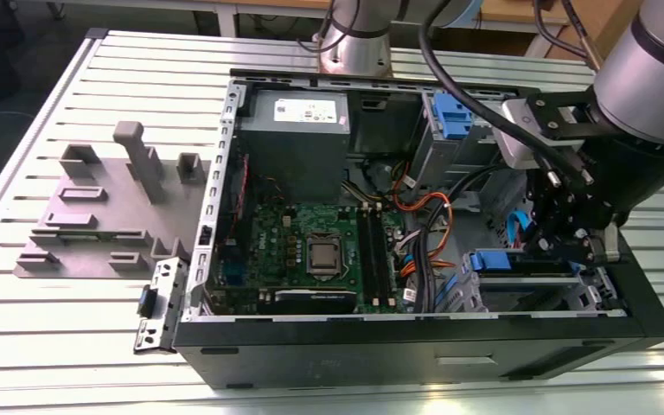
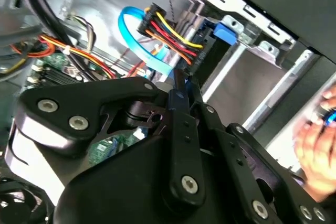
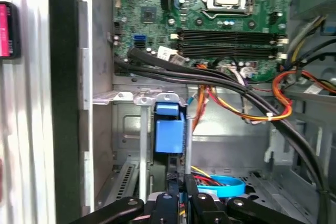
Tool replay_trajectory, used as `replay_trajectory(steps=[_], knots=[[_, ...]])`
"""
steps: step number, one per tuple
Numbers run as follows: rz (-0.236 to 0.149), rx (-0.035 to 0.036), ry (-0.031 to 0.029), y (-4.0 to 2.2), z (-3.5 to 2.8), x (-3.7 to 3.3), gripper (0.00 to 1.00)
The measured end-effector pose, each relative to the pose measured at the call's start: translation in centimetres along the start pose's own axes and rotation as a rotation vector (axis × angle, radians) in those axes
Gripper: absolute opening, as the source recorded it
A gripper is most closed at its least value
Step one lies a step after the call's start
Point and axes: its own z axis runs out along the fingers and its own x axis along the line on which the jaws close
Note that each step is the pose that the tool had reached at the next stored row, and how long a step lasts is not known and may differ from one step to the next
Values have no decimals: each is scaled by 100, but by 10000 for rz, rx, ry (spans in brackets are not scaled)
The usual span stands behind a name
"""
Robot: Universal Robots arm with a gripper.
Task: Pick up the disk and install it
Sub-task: 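Insert the second disk wire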
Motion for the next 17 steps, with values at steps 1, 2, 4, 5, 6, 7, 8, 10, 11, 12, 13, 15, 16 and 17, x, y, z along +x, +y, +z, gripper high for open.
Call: replay_trajectory(steps=[1, 2, 4, 5, 6, 7, 8, 10, 11, 12, 13, 15, 16, 17], knots=[[15, 1, -143, 0, 0, 7, 16], [29, 2, -280, 0, 0, 18, 16], [47, 4, -448, 0, -2, 50, 16], [52, 4, -492, 1, -2, 70, 16], [53, 4, -508, 1, -3, 93, 16], [54, 4, -524, 1, -2, 120, 16], [59, 4, -555, 2, -1, 140, 16], [70, 5, -664, 2, 1, 168, 16], [74, 6, -702, 2, 2, 174, 16], [76, 6, -727, 2, 3, 178, 16], [78, 6, -744, 2, 4, 179, 16], [79, 6, -754, 3, 13, 179, 16], [79, 5, -758, 4, 18, 180, 16], [80, 6, -764, 4, 23, 181, 16]])
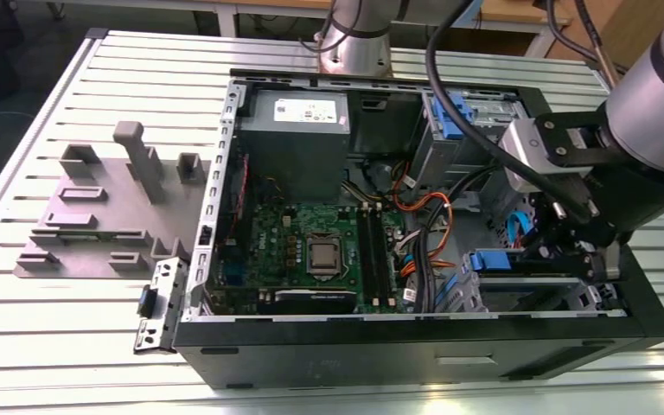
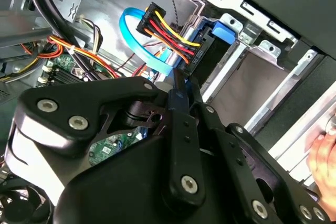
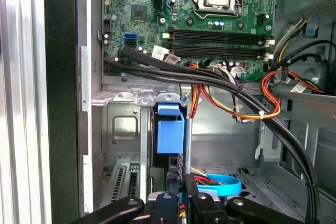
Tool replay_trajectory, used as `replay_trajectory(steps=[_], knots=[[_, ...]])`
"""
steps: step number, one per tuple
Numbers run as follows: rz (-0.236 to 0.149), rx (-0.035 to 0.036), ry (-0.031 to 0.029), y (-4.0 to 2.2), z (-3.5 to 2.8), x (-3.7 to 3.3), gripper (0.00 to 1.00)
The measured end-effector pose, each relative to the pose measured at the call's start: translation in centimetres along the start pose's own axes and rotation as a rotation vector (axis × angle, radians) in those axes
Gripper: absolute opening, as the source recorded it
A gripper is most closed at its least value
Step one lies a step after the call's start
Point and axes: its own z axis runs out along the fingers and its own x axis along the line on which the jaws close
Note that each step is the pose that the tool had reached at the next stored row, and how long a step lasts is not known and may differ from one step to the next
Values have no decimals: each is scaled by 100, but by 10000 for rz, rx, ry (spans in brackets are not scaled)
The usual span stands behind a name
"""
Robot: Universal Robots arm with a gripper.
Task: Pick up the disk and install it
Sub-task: 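Insert the second disk wire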
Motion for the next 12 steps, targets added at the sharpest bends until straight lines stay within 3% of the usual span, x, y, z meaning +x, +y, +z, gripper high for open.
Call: replay_trajectory(steps=[12], knots=[[1, 0, -12, 3, 31, 4, 16]])
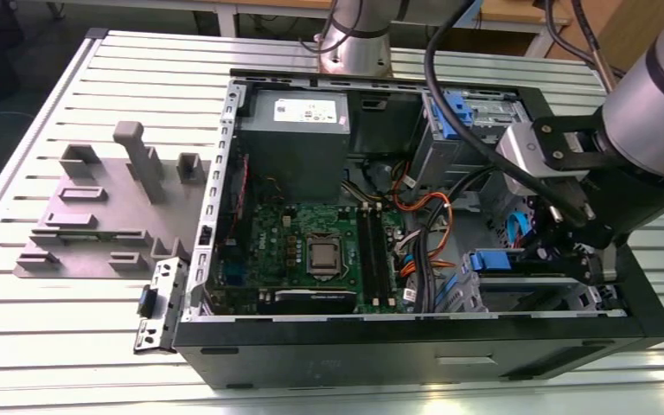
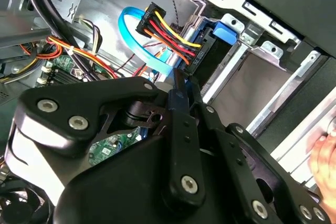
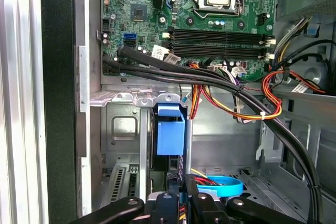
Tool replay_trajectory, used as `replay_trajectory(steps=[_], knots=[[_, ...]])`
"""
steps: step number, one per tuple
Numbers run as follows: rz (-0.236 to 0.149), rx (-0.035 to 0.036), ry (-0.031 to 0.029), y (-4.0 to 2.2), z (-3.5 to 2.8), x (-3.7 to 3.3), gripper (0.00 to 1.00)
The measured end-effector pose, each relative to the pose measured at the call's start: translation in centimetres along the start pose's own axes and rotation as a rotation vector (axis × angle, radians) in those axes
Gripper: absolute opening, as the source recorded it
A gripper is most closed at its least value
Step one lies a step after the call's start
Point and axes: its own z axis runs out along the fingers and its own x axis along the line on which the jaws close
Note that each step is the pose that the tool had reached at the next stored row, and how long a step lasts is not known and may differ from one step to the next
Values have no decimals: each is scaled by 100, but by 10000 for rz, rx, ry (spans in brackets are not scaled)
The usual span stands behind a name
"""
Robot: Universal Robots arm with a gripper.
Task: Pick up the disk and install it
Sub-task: 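Insert the second disk wire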
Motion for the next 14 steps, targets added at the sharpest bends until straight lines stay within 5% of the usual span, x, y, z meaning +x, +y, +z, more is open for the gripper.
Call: replay_trajectory(steps=[14], knots=[[1, 0, -1, 4, 37, 5, 16]])
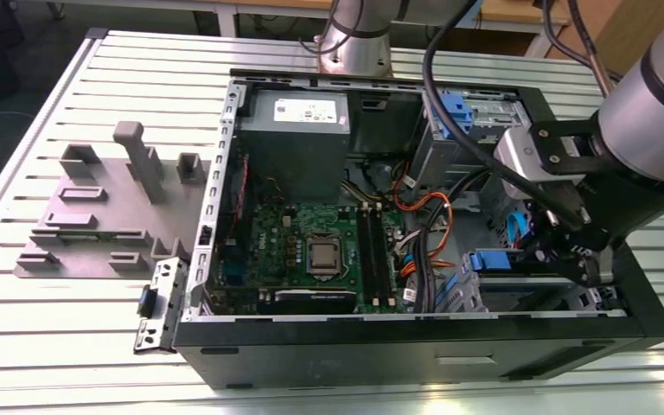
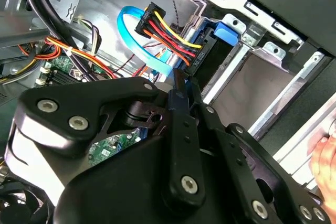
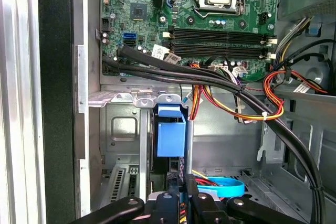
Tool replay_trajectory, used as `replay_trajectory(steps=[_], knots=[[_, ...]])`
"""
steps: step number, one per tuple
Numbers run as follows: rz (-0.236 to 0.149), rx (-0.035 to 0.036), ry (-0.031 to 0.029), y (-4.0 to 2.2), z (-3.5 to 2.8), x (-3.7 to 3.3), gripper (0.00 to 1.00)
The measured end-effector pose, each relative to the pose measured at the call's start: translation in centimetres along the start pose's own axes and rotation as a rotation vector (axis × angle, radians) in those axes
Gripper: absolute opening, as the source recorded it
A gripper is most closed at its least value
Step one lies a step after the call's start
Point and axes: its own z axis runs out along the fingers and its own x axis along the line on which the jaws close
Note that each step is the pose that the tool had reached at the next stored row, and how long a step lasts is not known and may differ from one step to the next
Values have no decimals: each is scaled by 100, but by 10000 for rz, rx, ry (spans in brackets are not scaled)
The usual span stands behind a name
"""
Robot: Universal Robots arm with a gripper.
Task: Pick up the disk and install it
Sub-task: 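Insert the second disk wire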
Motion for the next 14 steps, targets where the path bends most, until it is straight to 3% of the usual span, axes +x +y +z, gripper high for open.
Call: replay_trajectory(steps=[11, 13, 14], knots=[[0, 0, 1, 1, 9, 1, 16], [0, 0, -1, -1, -2, 0, 17], [-1, 0, 0, -2, -14, -1, 24]])
